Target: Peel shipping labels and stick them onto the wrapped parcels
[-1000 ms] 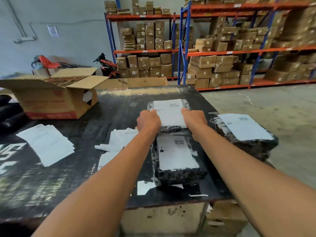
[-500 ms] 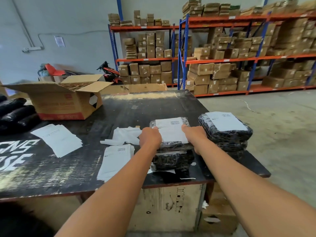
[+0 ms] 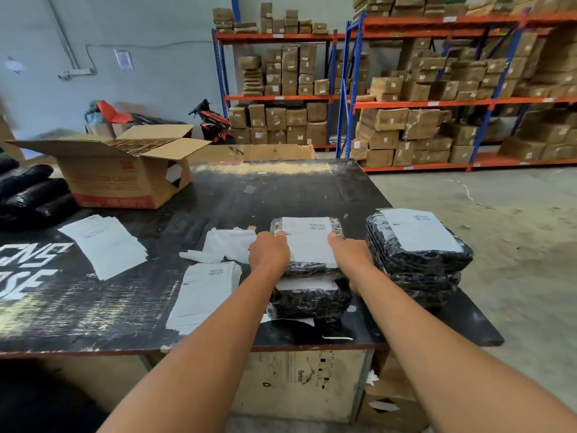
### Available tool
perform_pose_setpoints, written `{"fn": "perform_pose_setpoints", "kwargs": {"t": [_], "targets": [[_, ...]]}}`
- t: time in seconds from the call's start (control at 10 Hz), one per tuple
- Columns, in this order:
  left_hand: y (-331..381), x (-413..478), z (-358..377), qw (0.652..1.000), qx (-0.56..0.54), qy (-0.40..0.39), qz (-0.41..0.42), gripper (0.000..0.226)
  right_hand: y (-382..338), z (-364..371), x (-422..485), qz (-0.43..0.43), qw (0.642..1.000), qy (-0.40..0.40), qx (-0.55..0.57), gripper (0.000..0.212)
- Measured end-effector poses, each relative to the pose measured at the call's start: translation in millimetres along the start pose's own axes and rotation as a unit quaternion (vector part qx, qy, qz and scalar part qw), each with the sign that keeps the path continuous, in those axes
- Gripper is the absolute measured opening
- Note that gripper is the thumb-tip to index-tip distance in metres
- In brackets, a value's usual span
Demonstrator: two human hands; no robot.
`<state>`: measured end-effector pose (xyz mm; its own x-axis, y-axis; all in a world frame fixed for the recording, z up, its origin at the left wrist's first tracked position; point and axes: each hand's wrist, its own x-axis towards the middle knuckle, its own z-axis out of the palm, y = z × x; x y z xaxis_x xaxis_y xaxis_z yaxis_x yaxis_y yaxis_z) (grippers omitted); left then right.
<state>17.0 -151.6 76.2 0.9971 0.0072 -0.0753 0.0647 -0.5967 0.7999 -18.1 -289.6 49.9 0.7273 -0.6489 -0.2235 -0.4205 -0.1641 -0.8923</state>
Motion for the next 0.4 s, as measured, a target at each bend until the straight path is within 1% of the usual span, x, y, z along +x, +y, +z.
{"fn": "perform_pose_setpoints", "kwargs": {"t": [0.1,0.2,0.3,0.4], "targets": [[-0.7,3.1,4.3,1.000,0.013,0.000,-0.007,0.042,7.6,3.9,6.9,-0.026,0.999,-0.004,-0.023,0.048],[-0.8,3.5,5.9,1.000,0.015,0.001,-0.009,0.042,8.0,4.3,6.3,-0.026,0.999,-0.007,-0.032,0.061],[-0.7,6.3,6.0,1.000,0.011,0.004,-0.006,0.043,7.2,4.0,8.4,-0.048,0.998,-0.003,-0.049,0.055],[-1.4,3.3,0.7,1.000,0.006,-0.024,-0.002,0.048,3.8,-0.2,2.6,-0.036,0.998,-0.035,-0.039,0.056]]}}
